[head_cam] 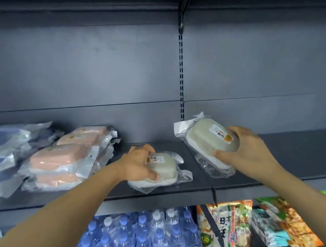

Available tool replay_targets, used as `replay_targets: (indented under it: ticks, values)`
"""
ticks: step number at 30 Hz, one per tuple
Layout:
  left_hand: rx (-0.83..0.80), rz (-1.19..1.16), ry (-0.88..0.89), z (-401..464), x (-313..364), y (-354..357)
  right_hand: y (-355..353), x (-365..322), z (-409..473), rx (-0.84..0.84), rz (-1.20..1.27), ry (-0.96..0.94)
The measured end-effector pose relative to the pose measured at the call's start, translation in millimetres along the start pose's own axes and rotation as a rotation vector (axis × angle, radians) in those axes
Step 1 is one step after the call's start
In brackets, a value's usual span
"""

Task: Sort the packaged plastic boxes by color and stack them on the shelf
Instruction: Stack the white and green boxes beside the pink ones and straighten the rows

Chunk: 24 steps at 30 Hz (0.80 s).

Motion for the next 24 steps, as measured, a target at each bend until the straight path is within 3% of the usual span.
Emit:
replay_targets:
  ticks: [5,9,12,15,18,24]
  values:
    - [-0.094,-0.011,0.016,28,-15,6,14,-3,14,-0.04,-0.045,0.019]
    - [0.05,0.023,0.042,20,1,1,16,-5,24,-0.012,-0.02,0.038]
    - [0.152,-0.281,0.138,5,31,-15,18,-11,34,0.023,0.098,0.094]
    - [0.125,-0.507,0.171,-5,59,-23,22,-23,46,0.03,0.266,0.171]
    - [0.074,-0.735,0.158,-10,75,-27,26,-36,55,-0.002,0.365,0.184]
    - [0.193,-1.029,0.019,-11,71,-37,35,-41,58,-0.158,0.552,0.166]
Point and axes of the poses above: each hand's wrist, its own z-axis towards the middle knuckle, its own y-axis out of the palm, x = y × z, the point moved 5 cm from there along z, towards the middle knuckle, and after that the axes turned 7 degrees about -y, right-handed, at the moved point
